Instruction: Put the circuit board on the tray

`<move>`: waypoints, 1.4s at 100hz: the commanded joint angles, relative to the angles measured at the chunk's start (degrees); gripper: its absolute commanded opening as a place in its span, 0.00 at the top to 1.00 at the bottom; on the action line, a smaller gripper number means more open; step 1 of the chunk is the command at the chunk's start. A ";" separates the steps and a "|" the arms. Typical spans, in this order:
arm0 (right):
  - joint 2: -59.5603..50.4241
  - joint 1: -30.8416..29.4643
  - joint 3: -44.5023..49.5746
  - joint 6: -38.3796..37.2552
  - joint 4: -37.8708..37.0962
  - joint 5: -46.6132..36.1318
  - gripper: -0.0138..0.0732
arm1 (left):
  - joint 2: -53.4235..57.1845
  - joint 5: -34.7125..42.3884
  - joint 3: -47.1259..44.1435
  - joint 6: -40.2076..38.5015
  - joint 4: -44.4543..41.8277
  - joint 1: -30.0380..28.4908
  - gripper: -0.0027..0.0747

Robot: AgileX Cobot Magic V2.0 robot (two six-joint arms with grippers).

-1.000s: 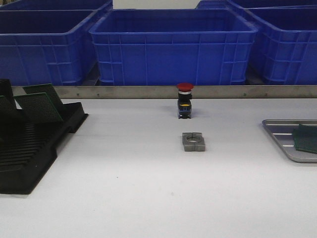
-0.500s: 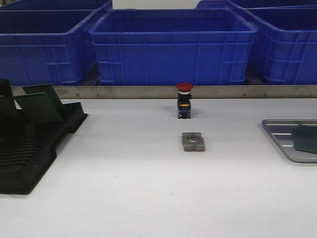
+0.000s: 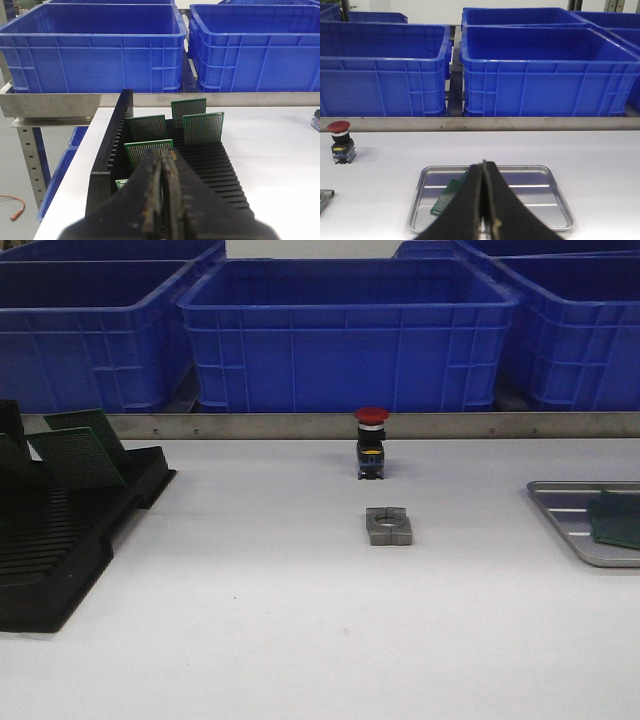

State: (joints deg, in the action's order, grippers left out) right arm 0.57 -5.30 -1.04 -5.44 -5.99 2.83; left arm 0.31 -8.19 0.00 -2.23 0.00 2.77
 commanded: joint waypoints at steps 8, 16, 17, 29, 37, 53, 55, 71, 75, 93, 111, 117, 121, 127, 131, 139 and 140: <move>-2.60 -0.17 1.96 -2.19 -1.18 -4.35 0.91 | 1.73 4.42 -2.82 -0.66 0.00 0.27 0.99; -2.73 0.29 1.99 -2.19 -1.18 -3.85 0.91 | 1.73 4.42 -2.82 -0.66 0.00 0.27 0.99; -2.73 0.33 1.99 -2.19 -1.18 -3.85 0.91 | 1.73 4.42 -2.82 -0.66 0.00 0.27 0.99; -2.73 1.15 1.99 -2.19 -1.18 -3.97 0.91 | 1.73 4.42 -2.82 -0.66 0.00 0.27 0.99; -2.73 1.31 1.99 -2.19 -1.18 -3.85 0.91 | 1.73 4.42 -2.82 -0.66 0.00 0.27 0.99; -2.73 1.31 1.99 -2.06 -1.13 -3.80 0.91 | 1.73 4.42 -2.82 -0.66 0.00 0.27 0.99; -2.73 1.31 1.99 -2.01 -1.13 -3.80 0.91 | 1.73 4.42 -2.82 -0.66 0.00 0.27 0.99; -2.73 1.31 1.99 -1.20 -1.04 -3.68 0.91 | 1.73 4.42 -2.82 -0.66 0.00 0.27 0.99; -2.73 1.31 1.99 -0.44 -0.51 -3.62 0.91 | 1.73 4.42 -2.82 -0.66 0.00 0.27 0.99; -2.73 1.31 1.99 0.73 0.06 -3.24 0.91 | 1.73 4.42 -2.82 -0.66 0.00 0.27 0.99; -2.73 1.26 1.99 0.73 0.06 -3.25 0.91 | 1.73 4.42 -2.82 -0.66 0.00 0.27 0.99; -2.73 1.26 1.94 0.73 0.06 -3.30 0.91 | 1.73 4.42 -2.82 -0.66 0.00 0.27 0.99; -2.73 1.26 1.94 0.73 0.06 -3.30 0.91 | 1.73 4.42 -2.82 -0.66 0.00 0.27 0.99; -2.73 1.26 1.94 0.73 0.06 -3.30 0.91 | 1.73 4.42 -2.82 -0.66 0.00 0.27 0.99; -2.73 1.26 1.94 0.73 0.06 -3.30 0.91 | 1.73 4.42 -2.82 -0.66 0.00 0.27 0.99; -2.73 1.26 1.94 0.73 0.06 -3.30 0.91 | 1.73 4.42 -2.82 -0.66 0.00 0.27 0.99; -2.73 1.26 1.94 0.73 0.06 -3.30 0.91 | 1.73 4.42 -2.82 -0.66 0.00 0.27 0.99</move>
State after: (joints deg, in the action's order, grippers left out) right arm -0.63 -4.05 1.52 -5.32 -5.86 3.72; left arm 0.31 -8.19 0.00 -2.23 0.00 2.77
